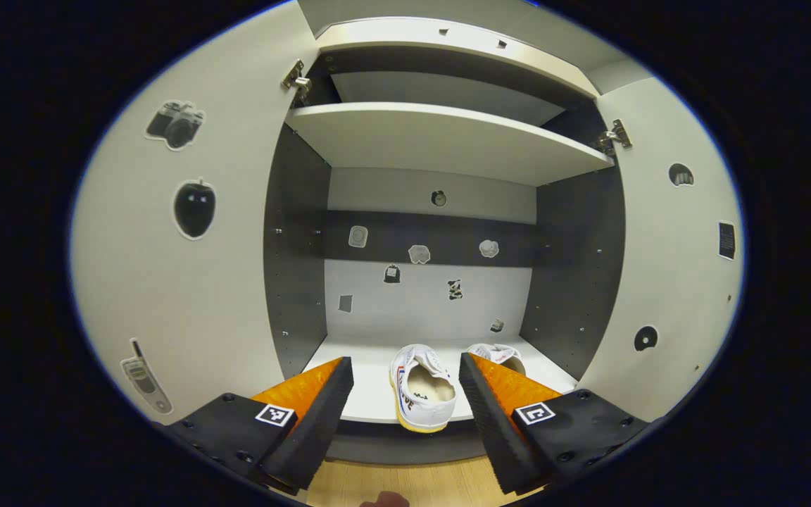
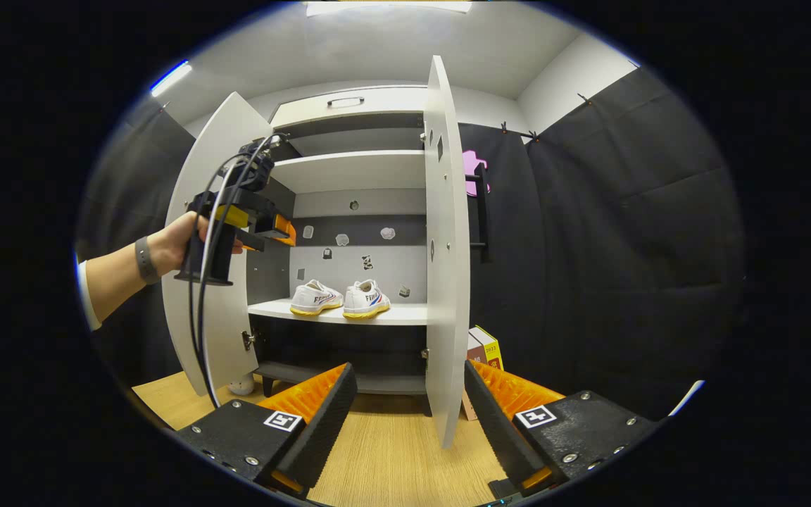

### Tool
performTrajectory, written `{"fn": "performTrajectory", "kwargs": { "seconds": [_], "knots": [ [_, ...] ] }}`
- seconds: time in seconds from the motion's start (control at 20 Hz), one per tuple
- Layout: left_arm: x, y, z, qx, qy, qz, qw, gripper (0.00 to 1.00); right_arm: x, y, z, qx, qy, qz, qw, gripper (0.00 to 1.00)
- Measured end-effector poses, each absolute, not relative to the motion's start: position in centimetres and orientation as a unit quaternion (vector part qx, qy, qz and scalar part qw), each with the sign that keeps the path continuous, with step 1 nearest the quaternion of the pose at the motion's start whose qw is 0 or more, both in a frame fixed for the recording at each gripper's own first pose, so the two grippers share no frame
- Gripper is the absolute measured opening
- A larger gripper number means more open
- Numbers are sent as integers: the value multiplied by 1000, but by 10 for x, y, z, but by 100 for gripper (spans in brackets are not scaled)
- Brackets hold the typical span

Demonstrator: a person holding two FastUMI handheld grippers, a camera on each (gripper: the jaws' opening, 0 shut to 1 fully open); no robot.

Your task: Grab one shoe with the right hand and put it into the shoe cabinet, grab the other shoe with the left hand and put it into the shoe cabinet; then close the right door with the right hand and the left door with the left hand.

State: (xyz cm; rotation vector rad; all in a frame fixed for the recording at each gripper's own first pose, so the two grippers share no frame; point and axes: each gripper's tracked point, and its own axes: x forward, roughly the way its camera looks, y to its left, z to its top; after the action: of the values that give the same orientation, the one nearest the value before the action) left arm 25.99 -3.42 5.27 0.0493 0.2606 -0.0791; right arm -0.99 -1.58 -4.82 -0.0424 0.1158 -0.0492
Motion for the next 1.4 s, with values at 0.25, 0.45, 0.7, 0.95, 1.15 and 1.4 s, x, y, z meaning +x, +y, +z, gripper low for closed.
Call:
{"fn": "performTrajectory", "kwargs": {
  "seconds": [0.25,0.45,0.7,0.95,1.15,1.4],
  "knots": [
    [187,-30,48,12,112,-40,993,96,-4,-11,-42,-22,53,-10,998,94],
    [141,-14,22,-10,92,-34,995,98,-3,-10,-41,-13,50,-5,999,94],
    [88,27,-17,-14,84,15,996,98,-6,-13,-53,-19,63,-8,998,94],
    [49,43,-33,26,76,33,996,98,-7,-8,-60,-18,76,-7,997,94],
    [18,44,-48,-1,89,44,995,98,-5,-13,-37,4,41,-11,999,94],
    [5,44,-44,12,77,43,996,98,23,-93,18,-30,6,-78,997,94]
  ]
}}
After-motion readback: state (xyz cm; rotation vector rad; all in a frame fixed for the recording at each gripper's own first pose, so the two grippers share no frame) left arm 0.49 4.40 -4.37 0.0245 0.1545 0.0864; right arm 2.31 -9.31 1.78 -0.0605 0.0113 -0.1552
